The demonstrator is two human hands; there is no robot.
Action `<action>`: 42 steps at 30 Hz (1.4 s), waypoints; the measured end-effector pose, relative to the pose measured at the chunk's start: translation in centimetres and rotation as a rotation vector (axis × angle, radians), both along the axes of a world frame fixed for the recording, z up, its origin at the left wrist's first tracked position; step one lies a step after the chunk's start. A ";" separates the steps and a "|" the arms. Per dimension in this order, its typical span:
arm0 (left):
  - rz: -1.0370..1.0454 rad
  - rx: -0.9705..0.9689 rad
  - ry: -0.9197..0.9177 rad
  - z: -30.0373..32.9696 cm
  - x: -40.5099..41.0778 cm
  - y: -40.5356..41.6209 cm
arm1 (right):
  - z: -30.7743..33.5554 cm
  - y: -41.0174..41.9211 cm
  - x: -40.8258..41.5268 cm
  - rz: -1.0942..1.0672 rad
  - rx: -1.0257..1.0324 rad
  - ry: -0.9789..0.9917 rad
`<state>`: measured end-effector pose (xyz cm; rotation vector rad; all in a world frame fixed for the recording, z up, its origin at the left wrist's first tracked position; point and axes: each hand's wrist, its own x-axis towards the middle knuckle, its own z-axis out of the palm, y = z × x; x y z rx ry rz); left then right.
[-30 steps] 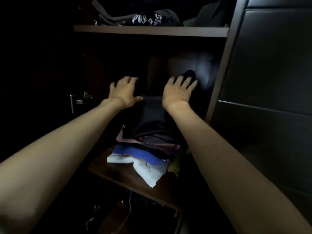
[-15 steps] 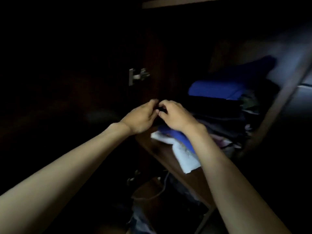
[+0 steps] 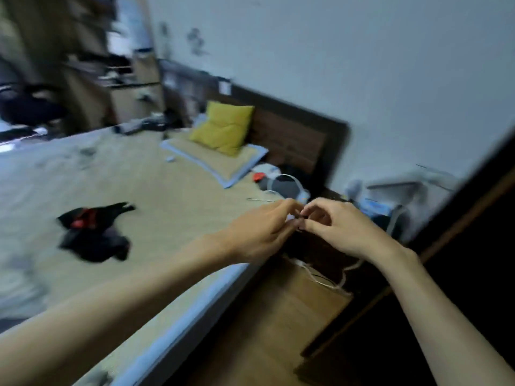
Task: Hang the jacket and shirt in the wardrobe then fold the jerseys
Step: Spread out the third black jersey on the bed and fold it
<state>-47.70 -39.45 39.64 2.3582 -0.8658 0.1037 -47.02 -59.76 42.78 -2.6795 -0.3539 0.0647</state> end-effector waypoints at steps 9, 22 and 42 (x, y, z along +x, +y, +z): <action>0.636 0.090 0.248 -6.0 -1.7 30.6 | -9.6 31.4 9.0 0.442 -0.128 0.193; 1.152 -0.092 0.656 -20.4 -3.1 50.1 | -24.7 53.4 17.4 0.606 -0.400 0.468; 1.474 -0.256 0.815 -49.2 16.2 54.5 | -53.7 81.1 42.8 0.789 -0.286 0.020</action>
